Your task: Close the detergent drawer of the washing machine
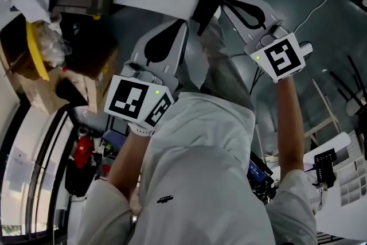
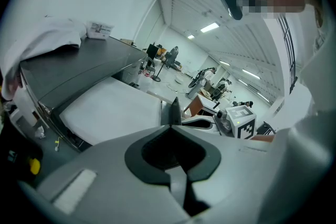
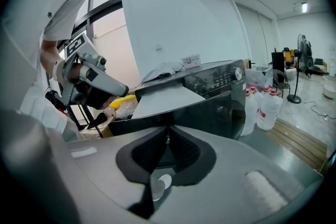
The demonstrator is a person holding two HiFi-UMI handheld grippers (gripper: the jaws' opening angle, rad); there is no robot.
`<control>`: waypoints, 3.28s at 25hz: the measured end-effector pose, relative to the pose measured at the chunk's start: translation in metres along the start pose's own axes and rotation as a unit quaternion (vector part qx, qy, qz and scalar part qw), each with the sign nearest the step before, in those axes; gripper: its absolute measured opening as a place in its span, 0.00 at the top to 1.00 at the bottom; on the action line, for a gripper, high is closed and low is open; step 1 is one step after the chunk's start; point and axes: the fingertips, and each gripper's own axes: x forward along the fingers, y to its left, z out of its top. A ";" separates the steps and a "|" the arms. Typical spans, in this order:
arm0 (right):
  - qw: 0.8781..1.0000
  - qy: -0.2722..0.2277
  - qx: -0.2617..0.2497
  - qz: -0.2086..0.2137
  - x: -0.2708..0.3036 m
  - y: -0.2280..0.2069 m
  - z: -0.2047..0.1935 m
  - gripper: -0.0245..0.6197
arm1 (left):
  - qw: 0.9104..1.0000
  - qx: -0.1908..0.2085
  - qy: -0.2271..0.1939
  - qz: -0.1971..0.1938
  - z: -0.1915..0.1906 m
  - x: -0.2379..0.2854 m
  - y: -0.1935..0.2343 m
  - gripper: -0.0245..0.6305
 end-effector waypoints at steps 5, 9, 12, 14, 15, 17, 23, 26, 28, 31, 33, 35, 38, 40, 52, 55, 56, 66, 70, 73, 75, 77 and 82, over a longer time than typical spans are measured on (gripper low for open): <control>1.000 0.000 -0.011 0.007 0.013 0.002 0.004 0.93 | 1.000 -0.003 -0.004 0.001 0.003 0.002 0.003 0.93; 1.000 -0.023 0.017 0.008 0.017 0.001 0.009 0.93 | 1.000 -0.006 -0.004 0.004 0.006 0.003 0.009 0.93; 0.999 -0.025 0.029 0.001 0.018 0.003 0.008 0.94 | 1.000 -0.007 0.000 0.004 0.005 0.003 0.014 0.93; 0.999 -0.017 0.042 -0.002 0.017 0.003 0.005 0.94 | 1.000 -0.007 -0.002 0.004 0.007 0.004 0.015 0.93; 0.999 -0.012 0.047 -0.005 0.016 0.002 0.002 0.94 | 1.000 -0.008 -0.003 0.004 0.008 0.004 0.014 0.93; 0.999 -0.016 0.040 -0.010 0.017 0.003 0.005 0.94 | 1.000 -0.010 -0.003 0.004 0.008 0.005 0.015 0.93; 0.999 -0.027 0.021 0.007 0.033 0.007 0.014 0.95 | 1.000 -0.012 -0.005 0.011 0.010 0.003 0.018 0.93; 1.000 -0.016 0.015 0.010 0.041 0.009 0.014 0.95 | 1.000 -0.014 -0.009 0.017 0.013 0.000 0.024 0.93; 1.000 -0.013 0.007 0.013 0.050 0.011 0.016 0.95 | 1.000 -0.016 -0.011 0.023 0.012 -0.002 0.030 0.93; 1.000 -0.021 0.011 0.015 0.061 0.013 0.021 0.95 | 0.999 -0.021 -0.014 0.024 0.013 -0.004 0.031 0.93; 1.000 -0.022 0.014 0.012 0.067 0.013 0.024 0.95 | 0.999 -0.025 -0.019 0.025 0.015 -0.006 0.035 0.93; 0.999 -0.023 0.020 0.010 0.074 0.014 0.027 0.95 | 0.999 -0.028 -0.023 0.029 0.017 -0.009 0.040 0.93; 0.999 -0.027 0.029 0.012 0.081 0.016 0.033 0.95 | 0.999 -0.033 -0.027 0.034 0.019 -0.011 0.043 0.93; 0.999 -0.038 0.015 0.019 0.087 0.016 0.043 0.96 | 0.998 -0.036 -0.029 0.036 0.021 -0.012 0.044 0.93; 0.998 -0.052 0.022 0.035 0.121 0.022 0.066 0.96 | 0.996 -0.057 -0.043 0.050 0.032 -0.020 0.074 0.93; 0.997 -0.053 0.036 0.034 0.122 0.022 0.064 0.96 | 0.996 -0.061 -0.042 0.049 0.030 -0.021 0.080 0.93; 0.997 -0.052 0.041 0.034 0.123 0.022 0.063 0.96 | 0.996 -0.062 -0.041 0.049 0.029 -0.021 0.083 0.93; 0.997 -0.040 0.043 0.046 0.130 0.022 0.070 0.96 | 0.996 -0.065 -0.032 0.045 0.028 -0.022 0.082 0.93; 0.997 -0.053 0.043 0.044 0.147 0.023 0.080 0.96 | 0.996 -0.069 -0.041 0.045 0.033 -0.025 0.085 0.93; 0.998 -0.035 0.041 0.046 0.147 0.023 0.074 0.96 | 0.995 -0.072 -0.047 0.050 0.034 -0.030 0.093 0.93; 0.997 -0.034 0.040 0.048 0.147 0.023 0.075 0.96 | 0.995 -0.074 -0.048 0.052 0.034 -0.031 0.096 0.93; 0.997 -0.041 0.040 0.049 0.148 0.024 0.079 0.95 | 0.995 -0.075 -0.048 0.052 0.031 -0.032 0.098 0.94; 0.997 -0.049 0.039 0.049 0.151 0.025 0.082 0.95 | 0.995 -0.078 -0.044 0.051 0.027 -0.036 0.102 0.93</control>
